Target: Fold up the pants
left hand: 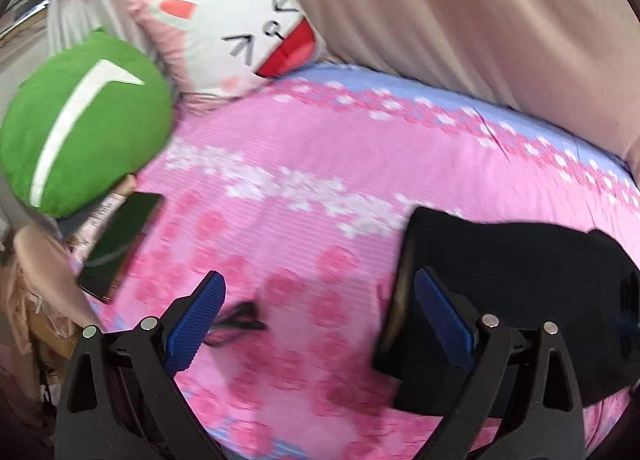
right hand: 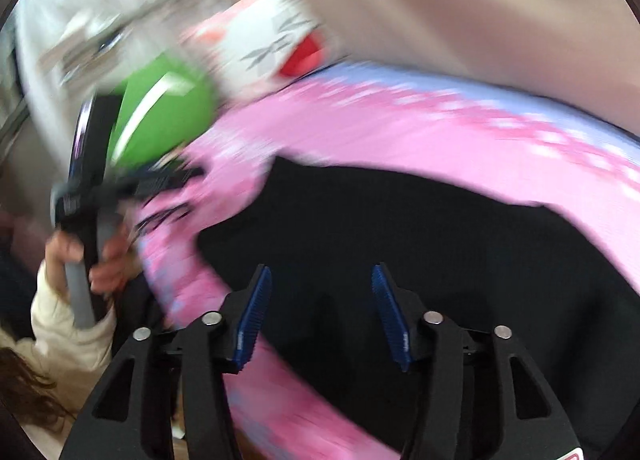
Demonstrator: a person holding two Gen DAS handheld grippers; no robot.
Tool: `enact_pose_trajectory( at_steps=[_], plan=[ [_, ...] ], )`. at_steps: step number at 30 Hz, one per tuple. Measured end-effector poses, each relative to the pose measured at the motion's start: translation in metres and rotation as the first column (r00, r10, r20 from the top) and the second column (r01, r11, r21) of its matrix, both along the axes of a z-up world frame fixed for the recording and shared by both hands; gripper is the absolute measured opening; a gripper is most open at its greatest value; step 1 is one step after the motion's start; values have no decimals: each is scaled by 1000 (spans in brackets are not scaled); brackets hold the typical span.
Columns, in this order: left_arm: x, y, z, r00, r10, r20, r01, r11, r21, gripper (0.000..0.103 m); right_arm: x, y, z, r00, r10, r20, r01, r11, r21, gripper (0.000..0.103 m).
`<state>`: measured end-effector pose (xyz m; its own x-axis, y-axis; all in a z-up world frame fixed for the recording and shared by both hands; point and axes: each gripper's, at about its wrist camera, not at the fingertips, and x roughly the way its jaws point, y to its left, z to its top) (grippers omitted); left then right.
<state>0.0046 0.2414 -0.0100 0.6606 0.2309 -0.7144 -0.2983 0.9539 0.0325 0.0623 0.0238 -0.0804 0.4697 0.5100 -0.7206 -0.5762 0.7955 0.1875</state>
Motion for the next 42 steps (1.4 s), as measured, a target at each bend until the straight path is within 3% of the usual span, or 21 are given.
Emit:
enact_pose_trajectory(
  at_steps=[2,6,8,10,13,15,17,19,21,22,23,24,27,30,32,35,37,39,41,42],
  plan=[
    [-6,13,8,1000,16,20,-16,1000,6,96,-1,50,-18,995,100,-16,-100,994,-50,65],
    [-15,32,12,999,21,45,-21,1000,8,97,-6,113,-43,980,199,30,-191,968,-164,65],
    [-16,37,11,999,19,49,-19,1000,-1,97,4,128,-55,977,207,57,-191,958,-215,27],
    [-18,43,9,998,18,53,-17,1000,-12,97,21,125,-48,983,183,8,-180,972,-148,6],
    [-19,52,7,998,21,59,-19,999,-33,97,26,108,5,987,89,137,-80,995,-67,6],
    [-19,55,4,998,19,61,-17,999,-48,97,25,98,37,979,49,199,-50,999,-2,7],
    [-18,57,1,998,20,55,-16,998,-66,97,26,104,41,978,69,195,-70,998,0,8],
    [-18,57,-3,999,16,48,-12,997,-79,97,39,129,-6,987,145,64,-139,987,-83,14],
    [-19,55,-6,999,13,41,-10,996,-86,97,47,141,-59,986,151,-68,-160,974,-161,17],
    [-21,54,-8,999,12,34,-9,996,-92,97,42,131,-57,990,136,-23,-137,987,-85,26],
    [-22,53,-8,1000,9,29,-6,995,-96,97,42,123,-51,989,139,-54,-141,989,-42,35],
    [-24,49,-10,1000,-9,21,11,995,-100,97,41,114,-42,989,133,-72,-134,991,-7,35],
    [-23,35,-19,998,-64,3,64,990,-126,98,33,73,-4,998,60,15,-60,998,36,39],
    [-12,12,-37,990,-137,-36,125,965,-229,98,25,19,23,991,-88,102,86,996,21,46],
    [-7,-5,-47,984,-175,-46,154,945,-290,98,19,-19,30,970,-199,140,201,980,5,52],
    [1,-21,-62,984,-156,-81,121,936,-331,98,12,-61,30,943,-296,153,300,954,-6,53],
    [7,-25,-75,983,-138,-119,80,915,-396,98,1,-82,29,923,-346,167,354,935,-23,55],
    [10,-33,-74,986,-117,-117,65,925,-376,98,-12,-116,29,894,-412,176,421,907,-15,61],
    [15,-41,-74,984,-140,-109,87,917,-390,96,-20,-145,28,866,-470,168,476,879,6,62],
    [18,-47,-74,983,-151,-107,99,917,-386,88,-26,-155,27,855,-492,165,497,868,14,62]
  ],
)
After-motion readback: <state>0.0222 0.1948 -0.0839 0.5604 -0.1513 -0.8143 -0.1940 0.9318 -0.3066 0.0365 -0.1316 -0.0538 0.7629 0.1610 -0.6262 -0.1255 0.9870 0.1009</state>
